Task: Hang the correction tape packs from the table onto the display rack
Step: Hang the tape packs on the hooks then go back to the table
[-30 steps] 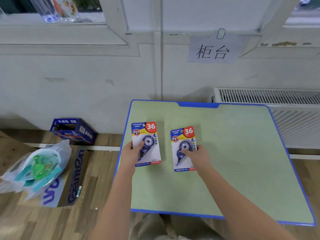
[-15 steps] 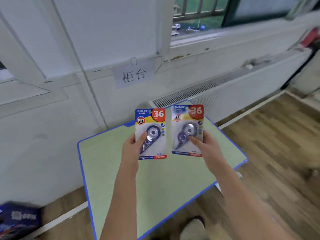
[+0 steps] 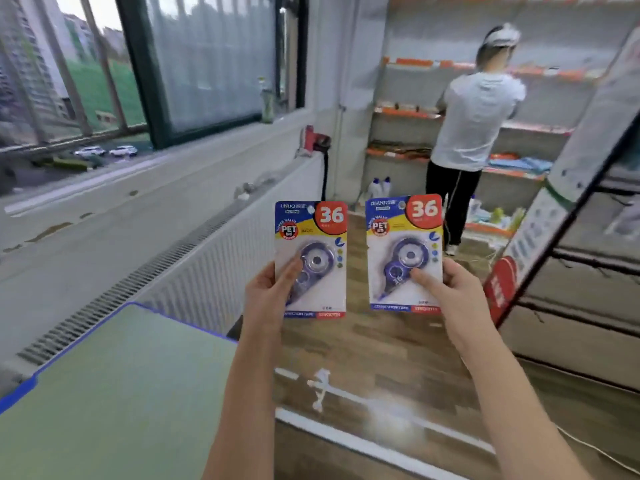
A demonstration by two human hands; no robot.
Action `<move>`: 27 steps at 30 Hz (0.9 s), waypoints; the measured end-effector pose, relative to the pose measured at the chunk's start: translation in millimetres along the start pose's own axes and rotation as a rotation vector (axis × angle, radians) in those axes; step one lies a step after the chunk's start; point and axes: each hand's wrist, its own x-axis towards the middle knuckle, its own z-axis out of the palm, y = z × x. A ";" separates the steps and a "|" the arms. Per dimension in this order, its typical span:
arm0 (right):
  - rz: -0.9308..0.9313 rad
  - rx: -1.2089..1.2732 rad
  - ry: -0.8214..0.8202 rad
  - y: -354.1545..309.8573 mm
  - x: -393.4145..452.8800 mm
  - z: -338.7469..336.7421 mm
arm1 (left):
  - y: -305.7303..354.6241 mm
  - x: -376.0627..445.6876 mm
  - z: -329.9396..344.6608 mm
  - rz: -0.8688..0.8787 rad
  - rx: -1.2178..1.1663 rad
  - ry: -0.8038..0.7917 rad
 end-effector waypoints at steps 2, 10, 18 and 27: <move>-0.021 0.064 0.095 -2.5 8.0 -59.5 | -16.2 4.2 61.5 -0.017 0.045 -0.111; 0.011 0.116 0.387 8.9 19.8 -248.0 | -79.1 16.1 268.3 -0.054 0.090 -0.440; -0.012 0.152 0.545 30.1 61.7 -378.6 | -148.0 24.5 443.4 -0.155 0.025 -0.667; -0.118 0.145 0.697 29.9 168.0 -527.6 | -198.1 75.9 635.7 -0.126 -0.050 -0.864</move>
